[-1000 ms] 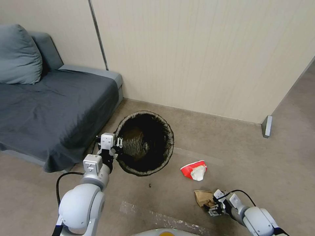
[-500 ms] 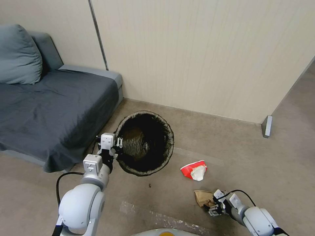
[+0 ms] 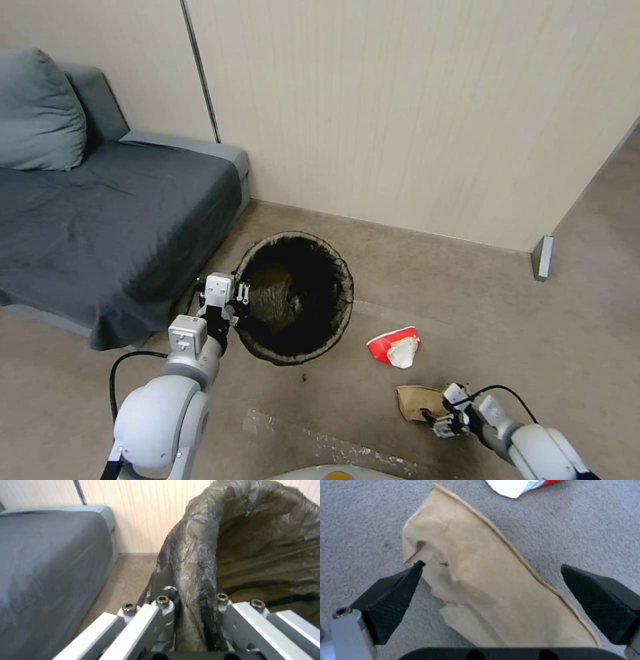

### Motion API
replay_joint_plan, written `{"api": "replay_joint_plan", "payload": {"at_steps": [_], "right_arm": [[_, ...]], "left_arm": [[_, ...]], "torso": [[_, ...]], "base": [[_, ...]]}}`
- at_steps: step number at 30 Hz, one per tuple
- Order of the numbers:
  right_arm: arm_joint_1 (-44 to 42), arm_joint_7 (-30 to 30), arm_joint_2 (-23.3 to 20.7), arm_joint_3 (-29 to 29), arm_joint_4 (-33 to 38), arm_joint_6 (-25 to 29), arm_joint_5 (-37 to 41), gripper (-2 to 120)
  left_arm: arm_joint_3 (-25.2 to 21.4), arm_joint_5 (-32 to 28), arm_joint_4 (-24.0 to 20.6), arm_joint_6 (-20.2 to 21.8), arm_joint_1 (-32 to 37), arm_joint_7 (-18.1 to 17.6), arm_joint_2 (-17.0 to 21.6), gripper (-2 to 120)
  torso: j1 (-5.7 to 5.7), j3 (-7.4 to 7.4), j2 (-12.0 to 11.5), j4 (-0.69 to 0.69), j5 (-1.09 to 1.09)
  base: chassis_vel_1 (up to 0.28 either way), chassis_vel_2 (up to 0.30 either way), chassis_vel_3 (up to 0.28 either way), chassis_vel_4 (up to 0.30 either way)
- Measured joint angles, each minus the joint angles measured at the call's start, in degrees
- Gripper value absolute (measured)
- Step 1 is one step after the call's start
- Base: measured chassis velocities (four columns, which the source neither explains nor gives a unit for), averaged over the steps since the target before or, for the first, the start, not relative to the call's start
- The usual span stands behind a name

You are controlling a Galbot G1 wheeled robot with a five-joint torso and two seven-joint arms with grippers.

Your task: Pick up the trash bin, then pick up the garbage from the floor and place it into the trash bin.

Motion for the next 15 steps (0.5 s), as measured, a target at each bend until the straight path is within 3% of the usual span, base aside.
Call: {"api": "replay_joint_plan", "payload": {"at_steps": [3,15], "right_arm": [[-0.24,-0.02,-0.05,-0.01,0.00,-0.17,-0.12,100],[0.15,-0.51,-0.18,-0.37,-0.99,-0.44,-0.65,100]], "left_arm": [[0.03,-0.08,0.18,-0.20,-0.11,0.01,-0.04,5],[-0.09,-0.10,0.31,-0.39,-0.12,0.04,-0.09,5]], "torso": [[0.00,0.00,-0.01,0.00,0.09],[0.00,0.00,-0.01,0.00,0.05]], "base": [[0.000,0.000,0.000,0.000],[0.000,0.000,0.000,0.000]]}}
